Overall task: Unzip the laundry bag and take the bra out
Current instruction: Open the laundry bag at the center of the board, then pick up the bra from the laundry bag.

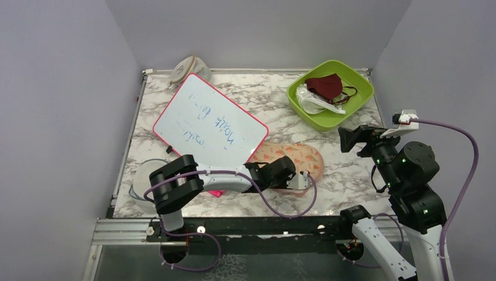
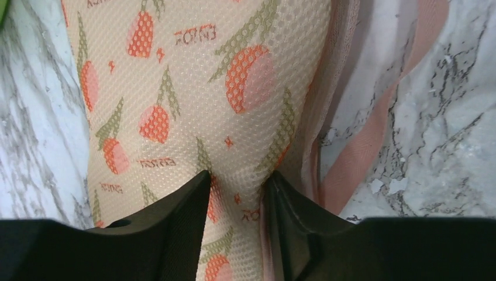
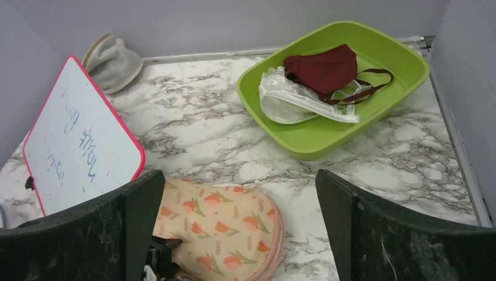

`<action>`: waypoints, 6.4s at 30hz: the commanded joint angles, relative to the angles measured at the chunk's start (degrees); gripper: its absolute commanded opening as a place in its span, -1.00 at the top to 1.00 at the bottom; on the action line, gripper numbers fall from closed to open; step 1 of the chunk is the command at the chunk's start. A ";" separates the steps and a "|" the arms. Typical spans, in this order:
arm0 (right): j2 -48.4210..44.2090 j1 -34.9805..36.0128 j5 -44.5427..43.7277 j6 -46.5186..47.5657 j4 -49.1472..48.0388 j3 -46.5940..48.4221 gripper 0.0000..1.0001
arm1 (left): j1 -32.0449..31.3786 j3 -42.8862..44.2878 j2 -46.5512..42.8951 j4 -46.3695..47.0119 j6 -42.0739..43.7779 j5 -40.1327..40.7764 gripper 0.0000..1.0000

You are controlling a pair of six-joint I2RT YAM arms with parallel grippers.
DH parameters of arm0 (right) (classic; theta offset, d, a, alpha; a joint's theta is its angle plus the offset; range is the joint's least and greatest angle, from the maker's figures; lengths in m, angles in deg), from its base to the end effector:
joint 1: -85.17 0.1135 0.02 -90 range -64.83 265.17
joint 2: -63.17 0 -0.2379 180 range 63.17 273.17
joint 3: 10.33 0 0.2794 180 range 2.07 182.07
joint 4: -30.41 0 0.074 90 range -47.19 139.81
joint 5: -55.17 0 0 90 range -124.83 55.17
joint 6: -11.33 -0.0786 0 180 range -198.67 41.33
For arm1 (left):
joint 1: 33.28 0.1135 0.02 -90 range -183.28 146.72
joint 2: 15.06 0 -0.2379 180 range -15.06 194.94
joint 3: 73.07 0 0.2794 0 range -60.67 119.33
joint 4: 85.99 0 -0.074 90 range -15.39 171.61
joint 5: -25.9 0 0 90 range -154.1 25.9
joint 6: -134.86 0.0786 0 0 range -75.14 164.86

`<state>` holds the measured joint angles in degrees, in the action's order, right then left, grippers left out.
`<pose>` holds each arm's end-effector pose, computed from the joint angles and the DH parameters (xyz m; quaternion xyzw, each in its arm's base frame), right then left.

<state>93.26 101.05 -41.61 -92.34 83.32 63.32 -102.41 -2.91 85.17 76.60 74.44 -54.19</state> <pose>0.1628 0.0367 0.4006 0.0236 0.7616 0.1212 0.6361 0.1574 -0.3749 0.0960 0.6841 0.6285 -0.0465 0.3672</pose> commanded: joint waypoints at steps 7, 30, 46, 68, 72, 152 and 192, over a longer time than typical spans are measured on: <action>-0.42 -0.15 1.04 0.59 0.47 0.28 -1.00 | -2.67 5.20 -0.38 1.42 -7.88 -2.58 0.72; 1.09 -0.15 0.56 0.87 0.94 3.49 -1.00 | -1.99 25.44 5.42 -2.83 -33.56 -5.19 1.00; 2.10 -0.15 1.89 0.40 0.89 4.22 -1.00 | 7.17 29.94 8.25 -10.15 -28.12 6.36 0.77; 5.39 -0.15 2.54 -2.93 7.73 9.87 -1.00 | 13.38 37.71 1.27 -12.18 -20.02 13.63 -0.55; 6.69 -0.15 3.01 -4.00 9.34 9.26 -1.00 | 13.40 39.12 -2.18 -12.46 -19.24 11.40 -0.72; 60.80 10.40 0.38 -9.20 -3.40 7.21 -0.85 | 13.53 -7.46 -36.19 27.60 -9.49 14.26 -0.90; 74.64 15.56 -5.01 -61.55 36.99 16.75 -0.88 | 13.58 -7.57 -37.90 27.66 -10.53 13.48 -0.90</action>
<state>166.15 116.50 -47.32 -151.53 118.70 80.70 -88.79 -9.93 49.13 102.63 64.85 -39.88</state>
